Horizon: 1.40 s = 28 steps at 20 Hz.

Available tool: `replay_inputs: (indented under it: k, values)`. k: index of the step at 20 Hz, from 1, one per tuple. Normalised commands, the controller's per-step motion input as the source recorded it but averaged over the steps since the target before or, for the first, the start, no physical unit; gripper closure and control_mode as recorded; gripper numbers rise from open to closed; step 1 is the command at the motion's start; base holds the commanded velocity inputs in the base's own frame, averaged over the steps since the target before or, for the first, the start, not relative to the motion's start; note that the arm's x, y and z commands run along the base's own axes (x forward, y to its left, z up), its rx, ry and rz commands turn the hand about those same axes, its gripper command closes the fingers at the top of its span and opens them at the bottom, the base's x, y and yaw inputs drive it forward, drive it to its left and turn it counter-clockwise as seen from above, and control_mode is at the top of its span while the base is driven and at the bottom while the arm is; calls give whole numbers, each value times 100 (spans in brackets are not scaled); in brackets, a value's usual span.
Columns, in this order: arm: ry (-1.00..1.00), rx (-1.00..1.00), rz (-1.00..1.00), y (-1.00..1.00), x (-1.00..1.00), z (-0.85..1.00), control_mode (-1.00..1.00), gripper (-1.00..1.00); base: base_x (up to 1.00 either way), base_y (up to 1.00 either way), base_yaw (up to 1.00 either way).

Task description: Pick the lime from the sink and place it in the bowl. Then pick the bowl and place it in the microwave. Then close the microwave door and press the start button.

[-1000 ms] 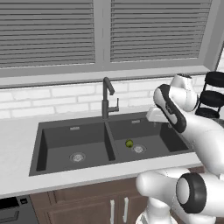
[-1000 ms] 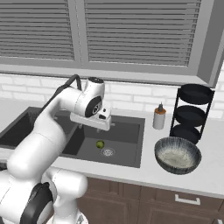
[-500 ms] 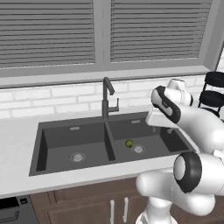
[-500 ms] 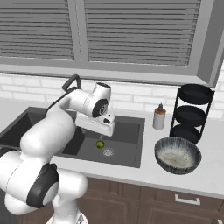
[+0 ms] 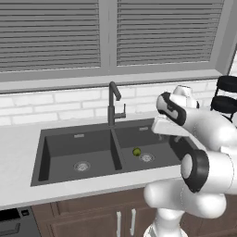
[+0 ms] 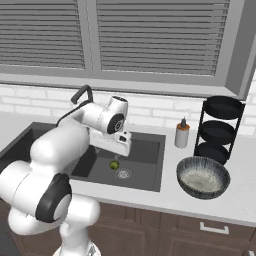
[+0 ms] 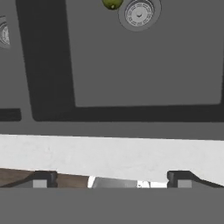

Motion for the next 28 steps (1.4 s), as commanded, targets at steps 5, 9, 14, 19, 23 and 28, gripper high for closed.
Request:
replay_inputs:
  k: [5,9,14,19,23,28]
  values:
    - [1,0,0,18,38,-40,-100,-100,0,0,0]
    - [-1,0,0,12,47,-45,-100,-100,0,0,0]
    - [0,0,0,5,47,-44,-100,-100,0,0,0]
    - [6,0,0,0,39,-32,-100,-100,0,0,0]
    - [7,0,0,0,39,-27,-100,-100,0,0,0]
    - [6,0,0,0,37,-26,-100,-100,0,0,0]
